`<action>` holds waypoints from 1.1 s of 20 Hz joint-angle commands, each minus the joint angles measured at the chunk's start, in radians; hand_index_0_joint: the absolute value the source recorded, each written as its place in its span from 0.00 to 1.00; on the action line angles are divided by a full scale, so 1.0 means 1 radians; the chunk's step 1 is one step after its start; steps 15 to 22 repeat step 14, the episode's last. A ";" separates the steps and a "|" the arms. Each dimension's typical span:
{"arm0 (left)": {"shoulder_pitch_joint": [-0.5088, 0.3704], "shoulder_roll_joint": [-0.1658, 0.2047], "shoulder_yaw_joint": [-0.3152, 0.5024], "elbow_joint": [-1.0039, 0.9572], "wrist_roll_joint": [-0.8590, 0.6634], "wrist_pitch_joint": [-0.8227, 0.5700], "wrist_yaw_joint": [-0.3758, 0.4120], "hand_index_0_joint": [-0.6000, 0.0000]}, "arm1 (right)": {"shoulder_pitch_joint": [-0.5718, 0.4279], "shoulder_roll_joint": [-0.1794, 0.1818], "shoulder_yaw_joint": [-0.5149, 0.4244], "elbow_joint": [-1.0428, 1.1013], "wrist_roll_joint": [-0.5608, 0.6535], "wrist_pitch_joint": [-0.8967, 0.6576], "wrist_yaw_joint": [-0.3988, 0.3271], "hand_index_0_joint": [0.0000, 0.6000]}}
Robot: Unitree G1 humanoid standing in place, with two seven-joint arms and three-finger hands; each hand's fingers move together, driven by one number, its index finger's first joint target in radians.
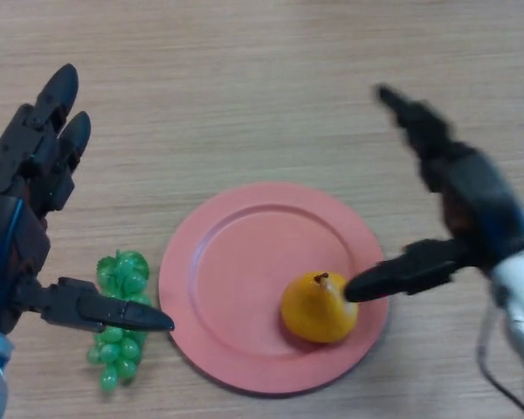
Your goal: Pick up the yellow pear and place it on the plate
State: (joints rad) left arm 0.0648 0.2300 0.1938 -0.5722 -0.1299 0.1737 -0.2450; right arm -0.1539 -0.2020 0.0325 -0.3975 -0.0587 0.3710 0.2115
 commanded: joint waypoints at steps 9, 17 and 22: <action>-0.074 0.062 0.044 -0.026 -0.016 -0.060 0.004 1.00 | 0.144 -0.047 -0.082 -0.325 0.108 -0.090 0.037 0.00; -0.074 0.042 -0.003 -0.067 0.007 -0.018 0.040 1.00 | 0.182 -0.041 -0.104 -0.358 0.096 -0.092 0.067 0.00; -0.074 0.042 -0.003 -0.067 0.007 -0.018 0.040 1.00 | 0.182 -0.041 -0.104 -0.358 0.096 -0.092 0.067 0.00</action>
